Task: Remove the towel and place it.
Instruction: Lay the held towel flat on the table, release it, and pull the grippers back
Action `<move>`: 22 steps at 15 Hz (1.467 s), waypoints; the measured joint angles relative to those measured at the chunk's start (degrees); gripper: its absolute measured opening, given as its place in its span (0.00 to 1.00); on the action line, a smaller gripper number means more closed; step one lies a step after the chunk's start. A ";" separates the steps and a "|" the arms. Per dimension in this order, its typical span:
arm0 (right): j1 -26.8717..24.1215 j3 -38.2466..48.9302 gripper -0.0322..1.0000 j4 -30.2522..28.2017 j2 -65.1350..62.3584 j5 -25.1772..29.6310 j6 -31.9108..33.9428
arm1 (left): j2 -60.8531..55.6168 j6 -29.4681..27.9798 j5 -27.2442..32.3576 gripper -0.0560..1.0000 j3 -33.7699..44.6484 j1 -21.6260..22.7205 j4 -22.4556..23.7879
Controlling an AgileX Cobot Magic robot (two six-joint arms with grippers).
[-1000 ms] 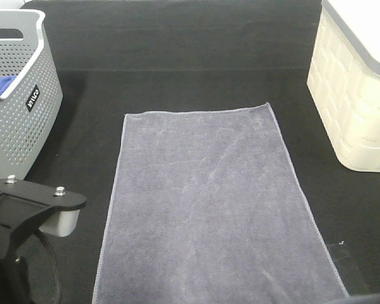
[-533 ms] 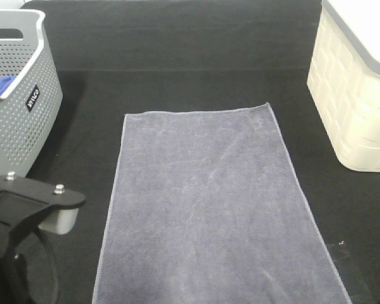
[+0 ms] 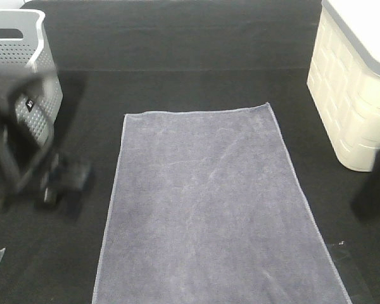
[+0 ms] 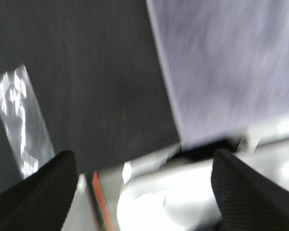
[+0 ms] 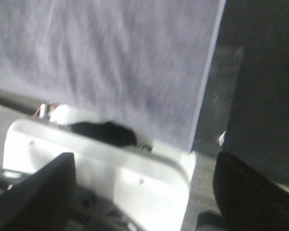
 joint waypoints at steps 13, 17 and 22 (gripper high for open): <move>0.00 -37.99 0.55 -3.38 35.35 -6.82 0.00 | 29.16 12.89 -7.73 0.75 -33.98 16.21 0.00; 0.00 -46.18 0.54 -5.33 46.12 -9.40 0.00 | 39.48 14.21 -4.53 0.75 -44.58 18.96 0.00; -0.23 -57.98 0.54 -6.70 59.01 -11.17 0.06 | 51.05 14.38 -2.46 0.75 -57.01 19.42 0.11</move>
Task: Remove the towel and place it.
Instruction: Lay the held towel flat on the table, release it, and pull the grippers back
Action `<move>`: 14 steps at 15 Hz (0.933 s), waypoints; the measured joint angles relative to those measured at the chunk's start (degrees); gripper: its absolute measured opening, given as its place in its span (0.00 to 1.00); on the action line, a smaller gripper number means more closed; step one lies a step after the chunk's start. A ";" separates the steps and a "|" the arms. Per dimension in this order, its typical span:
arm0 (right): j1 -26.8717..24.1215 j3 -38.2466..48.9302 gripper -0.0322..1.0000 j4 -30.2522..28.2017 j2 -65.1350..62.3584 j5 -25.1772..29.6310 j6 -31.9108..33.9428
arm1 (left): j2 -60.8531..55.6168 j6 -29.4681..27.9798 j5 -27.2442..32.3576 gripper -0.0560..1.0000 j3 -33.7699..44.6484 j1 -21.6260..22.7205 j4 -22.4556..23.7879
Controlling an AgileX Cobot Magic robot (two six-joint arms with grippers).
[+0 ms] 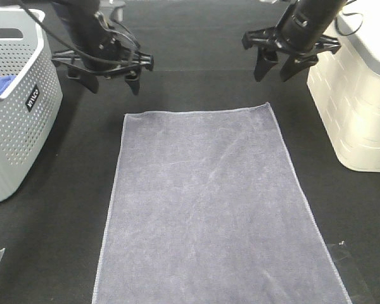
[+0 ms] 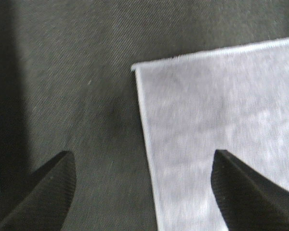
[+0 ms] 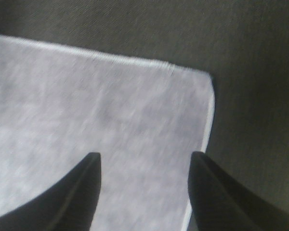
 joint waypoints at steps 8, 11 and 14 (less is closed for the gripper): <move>-0.23 -6.76 0.54 -7.28 11.69 -2.46 0.57 | 10.94 0.11 1.60 0.71 -11.29 0.00 -0.17; -1.09 -6.88 0.54 -7.28 14.04 -6.93 0.57 | 12.66 0.11 1.66 0.71 -11.34 0.00 -0.17; -2.35 -6.88 0.53 -7.28 15.99 -9.85 0.63 | 12.66 0.34 1.49 0.71 -11.46 0.00 -0.17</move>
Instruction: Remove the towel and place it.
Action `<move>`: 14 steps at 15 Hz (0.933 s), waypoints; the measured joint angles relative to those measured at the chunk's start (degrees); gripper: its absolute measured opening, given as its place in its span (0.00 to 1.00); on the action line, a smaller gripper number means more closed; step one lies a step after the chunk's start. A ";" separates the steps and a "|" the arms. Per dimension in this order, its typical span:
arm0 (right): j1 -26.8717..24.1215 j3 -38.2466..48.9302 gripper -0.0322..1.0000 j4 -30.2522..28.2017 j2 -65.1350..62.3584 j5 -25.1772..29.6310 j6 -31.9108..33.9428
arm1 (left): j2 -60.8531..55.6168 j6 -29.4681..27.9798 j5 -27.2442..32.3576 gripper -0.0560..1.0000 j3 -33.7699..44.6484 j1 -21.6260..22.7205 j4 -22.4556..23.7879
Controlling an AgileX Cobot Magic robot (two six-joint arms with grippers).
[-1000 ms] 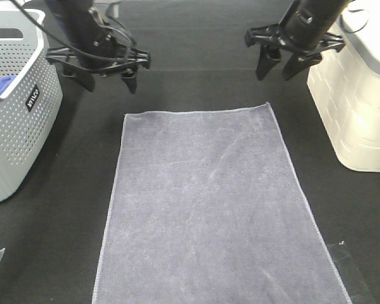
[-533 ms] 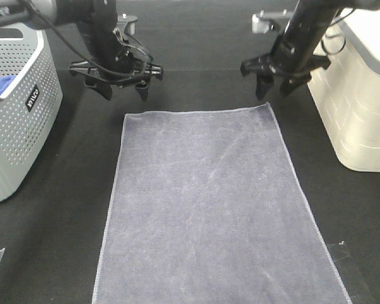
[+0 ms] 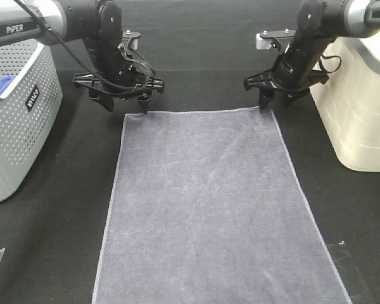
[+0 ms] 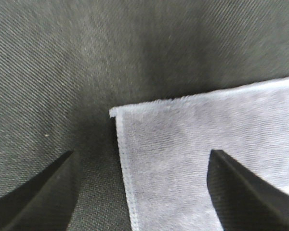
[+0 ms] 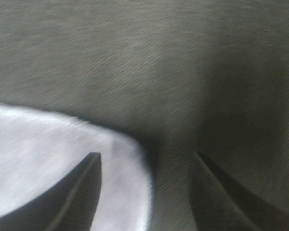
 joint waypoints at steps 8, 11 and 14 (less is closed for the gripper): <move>-0.06 -0.74 0.14 1.55 3.15 -1.78 -0.11 | 0.00 0.23 -0.17 0.71 0.00 0.00 0.00; -0.06 -0.74 0.03 2.12 3.15 -1.78 -0.11 | 0.00 -1.43 -0.92 0.71 0.00 0.00 0.11; -0.06 -0.74 0.03 2.12 3.15 -1.72 -0.11 | 0.00 -2.81 -2.12 0.71 0.00 0.00 0.34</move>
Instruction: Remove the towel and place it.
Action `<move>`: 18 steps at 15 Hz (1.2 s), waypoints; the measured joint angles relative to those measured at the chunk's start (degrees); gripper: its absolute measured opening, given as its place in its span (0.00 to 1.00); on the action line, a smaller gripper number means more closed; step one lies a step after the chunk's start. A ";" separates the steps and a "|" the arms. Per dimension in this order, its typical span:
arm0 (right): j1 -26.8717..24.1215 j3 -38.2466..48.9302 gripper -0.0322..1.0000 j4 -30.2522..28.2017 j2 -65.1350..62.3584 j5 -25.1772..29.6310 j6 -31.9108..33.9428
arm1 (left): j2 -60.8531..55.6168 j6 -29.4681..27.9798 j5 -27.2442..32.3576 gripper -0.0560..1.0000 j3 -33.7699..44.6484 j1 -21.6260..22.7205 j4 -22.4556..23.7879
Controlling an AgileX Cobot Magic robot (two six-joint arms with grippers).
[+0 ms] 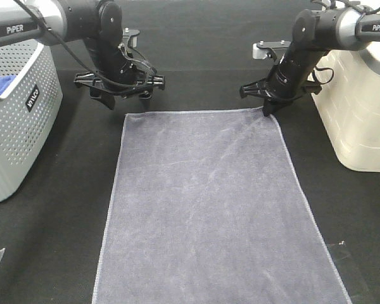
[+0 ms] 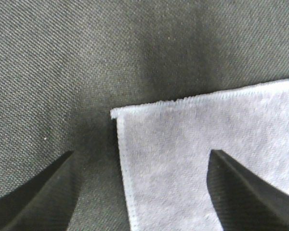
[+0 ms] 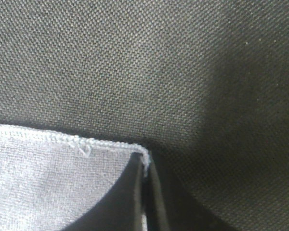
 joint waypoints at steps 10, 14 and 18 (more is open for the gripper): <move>0.00 -0.06 0.03 0.00 0.00 0.23 0.00 | 4.13 -1.78 -0.23 0.67 -0.11 0.00 2.81; 0.00 -0.06 0.03 0.00 0.00 0.23 0.00 | 4.58 -1.78 -1.32 0.53 -0.40 -0.06 2.58; 0.00 -0.06 0.03 0.00 0.00 0.23 0.00 | 4.76 -1.78 -3.27 0.27 -0.40 -0.06 2.64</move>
